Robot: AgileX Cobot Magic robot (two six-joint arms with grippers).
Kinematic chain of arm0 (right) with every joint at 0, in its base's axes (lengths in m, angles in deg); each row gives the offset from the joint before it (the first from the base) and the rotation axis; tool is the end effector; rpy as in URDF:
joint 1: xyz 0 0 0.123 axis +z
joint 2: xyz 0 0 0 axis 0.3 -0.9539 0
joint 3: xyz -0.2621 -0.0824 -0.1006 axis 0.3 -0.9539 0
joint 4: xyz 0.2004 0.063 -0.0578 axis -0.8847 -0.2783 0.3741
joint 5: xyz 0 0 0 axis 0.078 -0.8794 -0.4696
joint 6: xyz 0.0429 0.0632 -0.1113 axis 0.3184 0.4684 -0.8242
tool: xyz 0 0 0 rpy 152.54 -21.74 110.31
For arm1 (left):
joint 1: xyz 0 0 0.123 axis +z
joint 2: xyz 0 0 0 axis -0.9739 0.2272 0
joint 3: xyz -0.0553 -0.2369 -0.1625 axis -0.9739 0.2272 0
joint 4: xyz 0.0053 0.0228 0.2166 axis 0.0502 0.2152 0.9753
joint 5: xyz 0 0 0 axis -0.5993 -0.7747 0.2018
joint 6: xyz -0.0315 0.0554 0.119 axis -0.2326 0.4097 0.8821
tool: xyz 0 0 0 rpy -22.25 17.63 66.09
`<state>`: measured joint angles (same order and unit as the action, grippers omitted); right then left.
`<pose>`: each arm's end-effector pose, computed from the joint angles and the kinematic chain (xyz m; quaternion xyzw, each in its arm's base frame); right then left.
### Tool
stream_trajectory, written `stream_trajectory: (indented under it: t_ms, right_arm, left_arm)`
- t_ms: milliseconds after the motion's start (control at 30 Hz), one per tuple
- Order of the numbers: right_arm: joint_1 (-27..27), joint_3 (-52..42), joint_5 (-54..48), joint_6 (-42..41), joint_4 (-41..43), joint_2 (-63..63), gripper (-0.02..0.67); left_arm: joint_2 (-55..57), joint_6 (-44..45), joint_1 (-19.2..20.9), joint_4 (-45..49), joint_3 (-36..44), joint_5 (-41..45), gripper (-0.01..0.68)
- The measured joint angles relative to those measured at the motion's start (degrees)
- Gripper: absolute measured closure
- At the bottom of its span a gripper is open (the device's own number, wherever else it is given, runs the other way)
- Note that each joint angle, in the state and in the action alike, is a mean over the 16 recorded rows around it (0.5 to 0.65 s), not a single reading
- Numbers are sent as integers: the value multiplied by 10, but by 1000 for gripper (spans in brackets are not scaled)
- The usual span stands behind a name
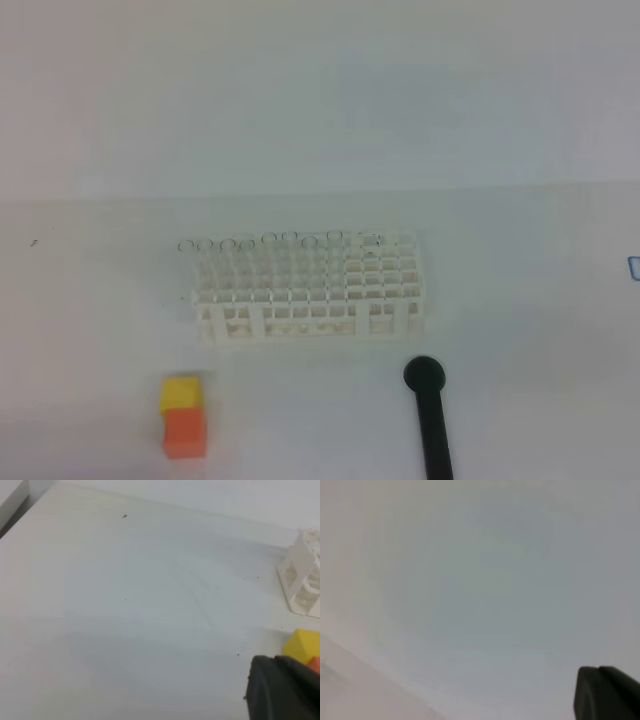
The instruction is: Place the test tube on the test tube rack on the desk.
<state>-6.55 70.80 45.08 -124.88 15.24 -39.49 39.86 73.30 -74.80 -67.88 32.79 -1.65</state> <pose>0.0652 0.0118 0.3043 -0.2469 0.5901 -0.1612 0.7516 0.0537 0.0005 0.1631 -0.0377 0.7884 -0.0141 0.6138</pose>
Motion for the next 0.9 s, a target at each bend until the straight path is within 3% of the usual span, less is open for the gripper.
stream_trajectory:
  t_ms: [233,667,900]
  right_arm:
    - [-20,-39,15,65,17,33,650]
    - [-64,-134,-33,355,116,117,650]
    - [-67,-165,-84,413,138,124,650]
  left_arm:
    - [0,0,0,0,0,0,673]
    - [0,0,0,0,0,0,673]
    - [0,0,0,0,0,0,673]
